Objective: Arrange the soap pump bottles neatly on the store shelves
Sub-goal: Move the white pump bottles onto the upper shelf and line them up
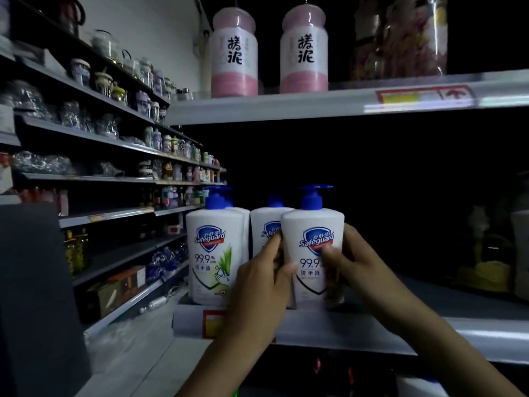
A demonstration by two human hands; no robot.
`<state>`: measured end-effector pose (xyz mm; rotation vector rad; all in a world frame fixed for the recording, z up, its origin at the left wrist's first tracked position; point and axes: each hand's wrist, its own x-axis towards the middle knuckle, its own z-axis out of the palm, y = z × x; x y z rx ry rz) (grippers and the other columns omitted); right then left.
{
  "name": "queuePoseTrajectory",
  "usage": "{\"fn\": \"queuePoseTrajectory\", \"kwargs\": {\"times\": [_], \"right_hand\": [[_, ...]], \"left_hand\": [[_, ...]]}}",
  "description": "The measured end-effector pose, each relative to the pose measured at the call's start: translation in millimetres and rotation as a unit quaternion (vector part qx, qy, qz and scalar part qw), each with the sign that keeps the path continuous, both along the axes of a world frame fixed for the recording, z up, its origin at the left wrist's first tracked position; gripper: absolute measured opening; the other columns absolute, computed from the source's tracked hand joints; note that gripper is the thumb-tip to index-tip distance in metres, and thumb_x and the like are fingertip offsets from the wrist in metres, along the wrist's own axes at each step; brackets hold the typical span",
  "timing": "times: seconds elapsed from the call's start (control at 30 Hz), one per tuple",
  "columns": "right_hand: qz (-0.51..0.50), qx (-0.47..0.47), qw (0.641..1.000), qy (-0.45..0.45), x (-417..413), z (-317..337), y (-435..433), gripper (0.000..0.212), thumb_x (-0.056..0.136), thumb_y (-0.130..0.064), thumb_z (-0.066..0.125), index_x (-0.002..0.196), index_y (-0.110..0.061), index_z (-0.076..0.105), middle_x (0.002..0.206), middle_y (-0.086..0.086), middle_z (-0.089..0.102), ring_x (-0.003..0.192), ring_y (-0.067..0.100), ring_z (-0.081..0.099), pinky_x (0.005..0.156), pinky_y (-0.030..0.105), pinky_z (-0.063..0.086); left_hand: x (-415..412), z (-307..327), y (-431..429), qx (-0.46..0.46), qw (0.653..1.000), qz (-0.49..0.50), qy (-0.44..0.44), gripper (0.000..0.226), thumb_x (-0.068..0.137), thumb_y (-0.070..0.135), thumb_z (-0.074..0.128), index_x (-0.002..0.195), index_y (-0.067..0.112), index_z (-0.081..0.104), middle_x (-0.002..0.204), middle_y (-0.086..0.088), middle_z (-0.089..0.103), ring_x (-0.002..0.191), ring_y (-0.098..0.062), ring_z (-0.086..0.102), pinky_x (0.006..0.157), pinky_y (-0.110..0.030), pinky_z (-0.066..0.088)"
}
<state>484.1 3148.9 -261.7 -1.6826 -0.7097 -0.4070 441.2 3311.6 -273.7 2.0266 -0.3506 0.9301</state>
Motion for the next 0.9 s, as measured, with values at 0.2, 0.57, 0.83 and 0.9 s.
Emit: {"fn": "queuePoseTrajectory", "kwargs": {"times": [0.2,0.57,0.83,0.9], "right_hand": [[-0.039,-0.075,0.996,0.008,-3.9,-6.5,-11.9,0.045,0.088,-0.004,0.063,0.123,-0.031,0.052,0.107,0.000,0.070,0.095,0.018,0.070,0.079,0.041,0.059],[-0.139,-0.233,0.962,-0.019,-5.9,-11.6,34.7,0.078,0.075,-0.035,0.077,0.130,-0.047,0.023,0.092,-0.035,0.054,0.082,-0.022,0.056,0.058,0.003,0.044],[-0.185,-0.249,0.951,-0.012,-15.4,-11.9,57.2,0.078,0.067,-0.051,0.077,0.126,-0.044,0.026,0.096,-0.024,0.061,0.084,0.000,0.064,0.079,0.032,0.057],[-0.196,-0.249,0.948,-0.006,-16.3,-12.5,59.4,0.081,0.063,-0.057,0.075,0.125,-0.044,0.025,0.102,-0.020,0.064,0.089,0.005,0.065,0.082,0.039,0.057]], "left_hand": [[-23.2,-23.3,39.3,-0.001,0.963,0.201,-0.180,0.043,0.086,0.015,0.056,0.129,0.023,0.055,0.127,0.006,0.051,0.112,-0.012,0.051,0.089,-0.017,0.040],[1.9,-50.6,92.2,-0.095,0.990,0.106,-0.001,0.090,0.075,0.055,0.065,0.143,0.054,0.008,0.144,0.011,0.043,0.122,-0.015,0.050,0.094,-0.046,0.048],[1.2,-50.4,93.0,-0.033,0.988,0.149,0.013,0.092,0.071,0.072,0.053,0.146,0.048,0.006,0.137,0.011,0.053,0.122,-0.018,0.053,0.100,-0.055,0.042],[0.5,-50.5,94.4,-0.017,0.987,0.159,0.025,0.093,0.069,0.076,0.045,0.147,0.047,0.003,0.136,0.010,0.055,0.120,-0.018,0.055,0.102,-0.057,0.039]]}}
